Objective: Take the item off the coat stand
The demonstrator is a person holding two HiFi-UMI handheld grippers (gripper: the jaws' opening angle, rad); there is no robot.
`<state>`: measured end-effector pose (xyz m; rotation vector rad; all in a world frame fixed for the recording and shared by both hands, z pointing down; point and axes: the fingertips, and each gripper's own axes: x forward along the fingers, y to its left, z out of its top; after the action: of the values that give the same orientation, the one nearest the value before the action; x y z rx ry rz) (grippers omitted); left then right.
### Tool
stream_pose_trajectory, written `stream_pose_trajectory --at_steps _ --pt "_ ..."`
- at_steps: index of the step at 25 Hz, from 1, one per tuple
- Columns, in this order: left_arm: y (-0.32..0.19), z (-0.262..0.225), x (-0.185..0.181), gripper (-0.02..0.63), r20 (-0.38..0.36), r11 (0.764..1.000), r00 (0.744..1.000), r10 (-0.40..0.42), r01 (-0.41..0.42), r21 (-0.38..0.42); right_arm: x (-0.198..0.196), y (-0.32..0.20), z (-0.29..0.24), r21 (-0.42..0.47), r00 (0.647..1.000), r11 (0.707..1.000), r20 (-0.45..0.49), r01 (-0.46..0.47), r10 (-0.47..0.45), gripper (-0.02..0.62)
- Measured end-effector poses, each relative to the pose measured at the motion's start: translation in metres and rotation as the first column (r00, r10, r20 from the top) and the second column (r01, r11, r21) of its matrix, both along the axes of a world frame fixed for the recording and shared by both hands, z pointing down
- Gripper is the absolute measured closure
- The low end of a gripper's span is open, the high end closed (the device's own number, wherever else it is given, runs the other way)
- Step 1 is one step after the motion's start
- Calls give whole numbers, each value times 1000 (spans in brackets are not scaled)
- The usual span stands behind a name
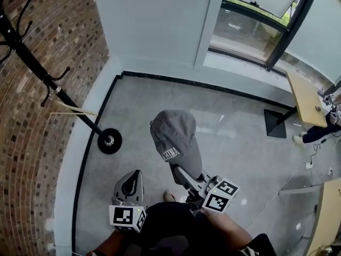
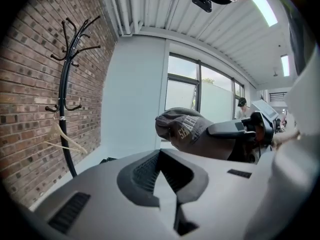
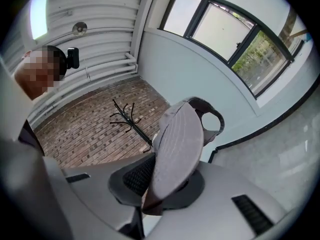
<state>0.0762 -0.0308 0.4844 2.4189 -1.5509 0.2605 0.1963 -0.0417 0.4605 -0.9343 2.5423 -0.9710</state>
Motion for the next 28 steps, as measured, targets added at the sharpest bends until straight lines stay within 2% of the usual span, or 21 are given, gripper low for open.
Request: stream_pose_trajectory --at_steps 5,12,15,19,28 --pt "-2 5 48 565 -1 999 999 49 -49 -2 46 7 18 -29 998 998 -15 -55 55 552" --pt "-1 10 75 565 26 996 995 91 -91 -17 76 15 50 -103 995 990 -35 -101 98 554" --pt "0 11 68 565 43 997 996 82 -81 -21 69 17 57 -101 995 991 -56 -85 79 558" --pt "-1 7 51 565 58 999 997 41 -40 -14 53 11 55 -93 998 994 -39 -57 54 558" --pt "-4 5 27 565 57 1000 998 1 0 -12 28 2 48 -85 999 996 -40 -22 19 558"
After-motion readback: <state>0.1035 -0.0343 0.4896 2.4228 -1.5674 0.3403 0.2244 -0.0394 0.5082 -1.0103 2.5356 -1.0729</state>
